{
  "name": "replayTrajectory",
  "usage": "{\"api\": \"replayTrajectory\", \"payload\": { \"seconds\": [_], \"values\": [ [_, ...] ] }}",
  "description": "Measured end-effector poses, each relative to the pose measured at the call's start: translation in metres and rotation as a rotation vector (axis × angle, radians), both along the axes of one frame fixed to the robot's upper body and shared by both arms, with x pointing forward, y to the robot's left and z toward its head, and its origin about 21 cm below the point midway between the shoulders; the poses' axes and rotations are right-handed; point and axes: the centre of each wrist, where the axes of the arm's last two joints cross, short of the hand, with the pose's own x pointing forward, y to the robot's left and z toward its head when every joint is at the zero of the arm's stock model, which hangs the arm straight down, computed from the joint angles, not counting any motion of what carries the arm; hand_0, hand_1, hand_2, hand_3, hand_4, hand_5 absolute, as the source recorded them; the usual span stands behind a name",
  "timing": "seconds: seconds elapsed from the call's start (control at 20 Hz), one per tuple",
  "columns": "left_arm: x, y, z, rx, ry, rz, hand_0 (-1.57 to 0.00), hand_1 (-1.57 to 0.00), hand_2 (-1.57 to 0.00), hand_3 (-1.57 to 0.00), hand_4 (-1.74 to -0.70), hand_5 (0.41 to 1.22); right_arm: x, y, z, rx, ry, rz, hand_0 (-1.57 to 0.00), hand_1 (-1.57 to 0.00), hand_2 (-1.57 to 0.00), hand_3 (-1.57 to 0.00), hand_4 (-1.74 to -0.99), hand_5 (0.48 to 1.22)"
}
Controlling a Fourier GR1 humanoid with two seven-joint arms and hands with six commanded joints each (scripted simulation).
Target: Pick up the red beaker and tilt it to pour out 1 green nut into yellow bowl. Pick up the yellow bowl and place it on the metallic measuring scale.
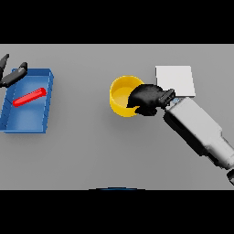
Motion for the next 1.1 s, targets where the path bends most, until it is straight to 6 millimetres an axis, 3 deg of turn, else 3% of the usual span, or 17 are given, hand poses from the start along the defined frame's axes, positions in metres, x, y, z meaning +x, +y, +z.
{"api": "replayTrajectory", "payload": {
  "seconds": [0.4,0.7,1.1],
  "values": [
    [0.001,0.000,0.004,-0.032,-0.010,-0.005,0.00,0.00,0.00,0.00,-0.81,0.710,-0.010,-0.024,0.026,0.000,-0.077,-0.100,-1.54,-1.57,-1.49,-1.19,-1.740,1.220],
    [0.000,-0.001,0.009,-0.055,0.005,0.022,0.00,0.00,0.00,0.00,-0.84,0.737,0.015,-0.059,0.045,0.021,-0.200,-0.226,-1.56,-1.57,-1.54,-1.15,-1.741,1.221],
    [-0.008,-0.004,0.012,-0.053,0.017,0.038,0.00,0.00,0.00,0.00,-0.86,0.768,0.046,-0.106,0.030,0.004,-0.237,-0.397,-1.57,-1.57,-1.53,-1.16,-1.741,1.221]
  ]
}}
